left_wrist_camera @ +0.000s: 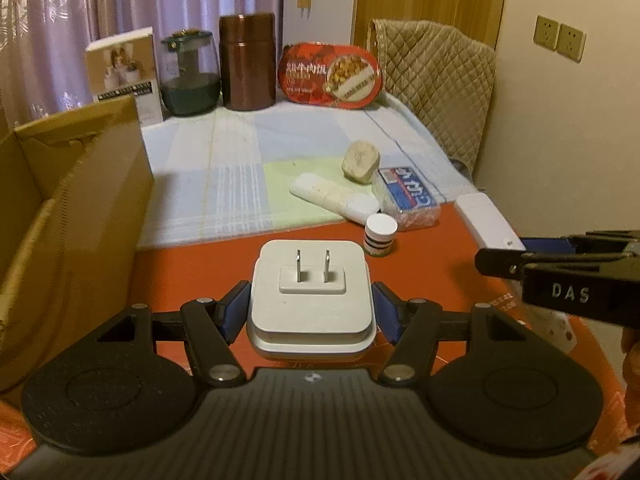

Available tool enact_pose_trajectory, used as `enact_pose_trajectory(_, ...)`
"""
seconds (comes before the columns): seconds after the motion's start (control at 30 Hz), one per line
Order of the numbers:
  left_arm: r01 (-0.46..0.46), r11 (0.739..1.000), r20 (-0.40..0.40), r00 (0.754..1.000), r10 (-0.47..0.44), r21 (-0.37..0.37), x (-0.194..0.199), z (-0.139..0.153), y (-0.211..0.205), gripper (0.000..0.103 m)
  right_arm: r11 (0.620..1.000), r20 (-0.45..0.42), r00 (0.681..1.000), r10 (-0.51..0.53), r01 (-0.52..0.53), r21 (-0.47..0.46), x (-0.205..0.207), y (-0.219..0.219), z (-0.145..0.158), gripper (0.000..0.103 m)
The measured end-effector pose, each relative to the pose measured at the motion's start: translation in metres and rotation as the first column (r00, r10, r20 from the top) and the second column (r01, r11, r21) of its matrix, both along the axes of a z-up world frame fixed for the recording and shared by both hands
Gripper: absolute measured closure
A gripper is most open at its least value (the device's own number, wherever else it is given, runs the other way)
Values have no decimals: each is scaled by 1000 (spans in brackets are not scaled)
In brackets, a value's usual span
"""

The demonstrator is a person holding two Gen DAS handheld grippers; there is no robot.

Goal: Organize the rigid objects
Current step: 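Carry the plug and remote with both grippers over the cardboard box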

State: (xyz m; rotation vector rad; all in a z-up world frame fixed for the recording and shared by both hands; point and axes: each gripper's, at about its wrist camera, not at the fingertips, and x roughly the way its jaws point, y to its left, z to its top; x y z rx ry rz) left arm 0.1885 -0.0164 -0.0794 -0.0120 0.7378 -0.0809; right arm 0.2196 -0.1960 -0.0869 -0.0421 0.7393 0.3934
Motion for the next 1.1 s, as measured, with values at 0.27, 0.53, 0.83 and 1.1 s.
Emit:
enact_pose_trajectory(0.27, -12, 1000, 36, 999, 12, 5, -35, 45, 21, 43, 999, 2, 1000, 14, -14, 31, -44, 22, 33, 68)
enact_pose_trajectory(0.53, -35, 999, 56, 998, 34, 9, -66, 75, 47, 43, 998, 1, 999, 36, -36, 56, -80, 47, 60, 68)
enact_pose_trajectory(0.83, -78, 997, 72, 994, 77, 10, -93, 91, 80, 43, 994, 28, 995, 92, -93, 51, -105, 76, 77, 68)
enact_pose_trajectory(1.1, -142, 989, 86, 987, 138, 31, -103, 105, 124, 43, 984, 32, 985, 172, -173, 47, -110, 120, 84, 68)
